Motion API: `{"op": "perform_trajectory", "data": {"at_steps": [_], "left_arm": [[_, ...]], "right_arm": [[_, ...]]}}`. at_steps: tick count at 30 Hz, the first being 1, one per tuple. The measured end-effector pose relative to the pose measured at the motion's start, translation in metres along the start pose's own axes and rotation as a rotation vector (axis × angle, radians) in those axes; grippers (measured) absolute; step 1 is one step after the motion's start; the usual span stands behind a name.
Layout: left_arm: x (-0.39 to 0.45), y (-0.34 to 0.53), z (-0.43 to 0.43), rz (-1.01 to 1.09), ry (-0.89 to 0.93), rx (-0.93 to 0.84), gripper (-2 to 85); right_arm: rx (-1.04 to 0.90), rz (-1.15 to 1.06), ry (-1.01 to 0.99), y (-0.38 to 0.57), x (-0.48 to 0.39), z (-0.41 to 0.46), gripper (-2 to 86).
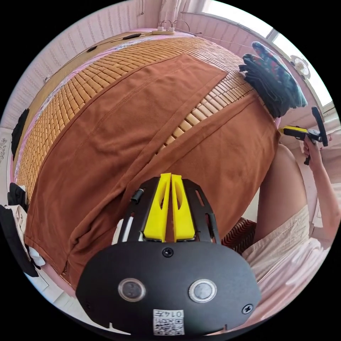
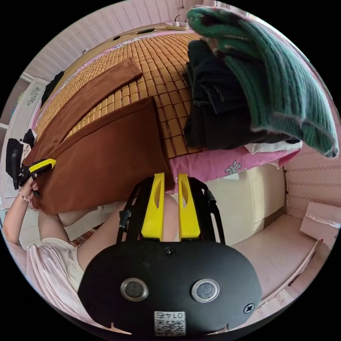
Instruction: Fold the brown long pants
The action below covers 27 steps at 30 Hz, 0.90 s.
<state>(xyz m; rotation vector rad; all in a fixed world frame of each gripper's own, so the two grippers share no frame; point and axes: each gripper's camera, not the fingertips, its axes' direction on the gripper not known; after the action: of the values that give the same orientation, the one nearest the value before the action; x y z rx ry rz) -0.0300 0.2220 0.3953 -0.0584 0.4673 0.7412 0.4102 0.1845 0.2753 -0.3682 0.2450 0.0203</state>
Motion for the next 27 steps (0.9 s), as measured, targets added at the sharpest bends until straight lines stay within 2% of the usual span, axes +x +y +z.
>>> {"op": "perform_trajectory", "data": {"at_steps": [3, 9, 12, 15, 17, 20, 22, 24, 27], "left_arm": [[-0.013, 0.014, -0.024, -0.030, 0.035, 0.096, -0.7], [-0.067, 0.065, -0.074, -0.154, -0.007, 0.188, -0.2], [-0.116, 0.117, -0.101, -0.343, -0.002, 0.244, 1.4], [-0.178, 0.196, -0.123, -0.670, 0.052, 0.306, 4.0], [-0.213, 0.271, -0.138, -0.918, 0.045, 0.341, 4.9], [-0.231, 0.354, -0.152, -1.127, -0.018, 0.344, 5.8], [-0.236, 0.392, -0.156, -1.211, -0.037, 0.328, 7.0], [-0.239, 0.422, -0.158, -1.272, -0.039, 0.338, 7.9], [-0.243, 0.453, -0.158, -1.280, -0.001, 0.387, 8.2]], "right_arm": [[0.116, -0.059, 0.000, -0.015, -0.027, -0.018, 2.4], [0.139, -0.302, -0.069, -0.070, -0.106, -0.004, 0.0], [0.142, -0.351, -0.046, -0.103, -0.145, 0.009, -0.5], [0.087, -0.368, -0.089, -0.138, -0.175, 0.028, -0.1], [0.081, -0.384, -0.051, -0.151, -0.194, 0.037, -0.4], [0.059, -0.379, 0.101, -0.167, -0.219, 0.058, -0.8], [-0.006, -0.352, 0.187, -0.178, -0.231, 0.081, -0.8], [0.023, -0.348, 0.169, -0.181, -0.237, 0.084, -0.6], [-0.055, -0.317, 0.149, -0.191, -0.249, 0.087, -0.4]]}}
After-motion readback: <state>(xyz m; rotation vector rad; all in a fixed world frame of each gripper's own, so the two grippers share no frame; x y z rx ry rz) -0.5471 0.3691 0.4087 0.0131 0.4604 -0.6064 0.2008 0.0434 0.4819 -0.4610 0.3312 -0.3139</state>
